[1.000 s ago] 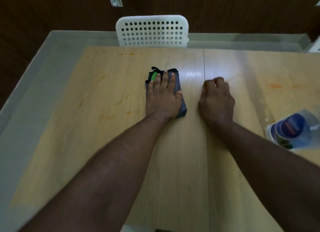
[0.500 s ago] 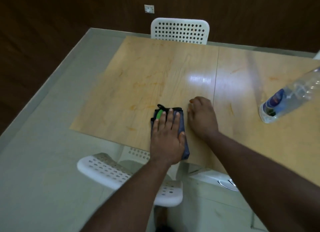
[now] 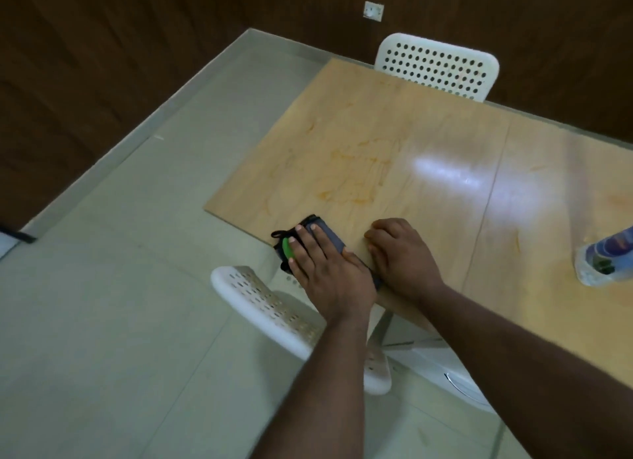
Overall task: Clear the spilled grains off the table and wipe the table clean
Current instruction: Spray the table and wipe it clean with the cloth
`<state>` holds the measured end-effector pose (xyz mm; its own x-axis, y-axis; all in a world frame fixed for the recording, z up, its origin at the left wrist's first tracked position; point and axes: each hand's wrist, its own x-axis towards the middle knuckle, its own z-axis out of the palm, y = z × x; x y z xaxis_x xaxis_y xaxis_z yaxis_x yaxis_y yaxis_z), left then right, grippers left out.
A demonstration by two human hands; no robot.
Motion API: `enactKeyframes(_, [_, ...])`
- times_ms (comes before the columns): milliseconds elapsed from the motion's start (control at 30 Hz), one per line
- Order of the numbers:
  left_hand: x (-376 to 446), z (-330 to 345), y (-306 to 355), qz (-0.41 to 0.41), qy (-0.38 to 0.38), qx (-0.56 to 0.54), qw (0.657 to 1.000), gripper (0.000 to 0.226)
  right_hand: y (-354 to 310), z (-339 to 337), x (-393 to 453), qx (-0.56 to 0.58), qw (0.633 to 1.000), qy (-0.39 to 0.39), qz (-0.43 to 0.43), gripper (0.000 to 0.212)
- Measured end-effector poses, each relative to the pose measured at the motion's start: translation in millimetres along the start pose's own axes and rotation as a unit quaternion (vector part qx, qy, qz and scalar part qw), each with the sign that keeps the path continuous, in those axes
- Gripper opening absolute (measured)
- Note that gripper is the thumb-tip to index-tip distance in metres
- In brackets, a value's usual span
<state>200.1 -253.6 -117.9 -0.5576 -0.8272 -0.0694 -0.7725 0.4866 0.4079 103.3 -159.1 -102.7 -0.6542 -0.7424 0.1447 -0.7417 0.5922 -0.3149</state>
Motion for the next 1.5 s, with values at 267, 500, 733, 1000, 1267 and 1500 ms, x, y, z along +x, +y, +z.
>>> enactKeyframes(267, [24.1, -7.5, -1.7, -0.064, 0.030, -0.018, 0.997, 0.074, -10.2, 12.9, 32.6, 0.000, 0.997, -0.005, -0.075, 0.035])
enactKeyframes(500, [24.9, -6.4, 1.1, -0.074, 0.013, -0.020, 0.997, 0.075, -11.7, 17.9, 51.3, 0.000, 0.992, -0.019, -0.122, 0.038])
enactKeyframes(733, [124.4, -6.8, -33.5, -0.198, 0.079, -0.019, 0.977, 0.075, -6.4, 28.4, 49.3, -0.008, 0.993, -0.013, -0.114, 0.037])
enactKeyframes(1000, [-1.3, 6.0, 28.4, -0.190, 0.080, -0.110, 0.972, 0.071, -11.6, 13.8, 50.5, 0.032, 0.993, -0.035, -0.110, 0.056])
enactKeyframes(1267, [100.8, -0.8, -22.2, -0.239, 0.093, -0.064, 0.965, 0.072, 3.9, 31.9, 55.2, 0.066, 0.989, 0.011, -0.130, 0.030])
enactKeyframes(1500, [29.7, 3.6, 12.9, -0.187, 0.091, -0.078, 0.975, 0.069, -0.3, 22.8, 54.0, 0.065, 0.991, -0.011, -0.117, 0.033])
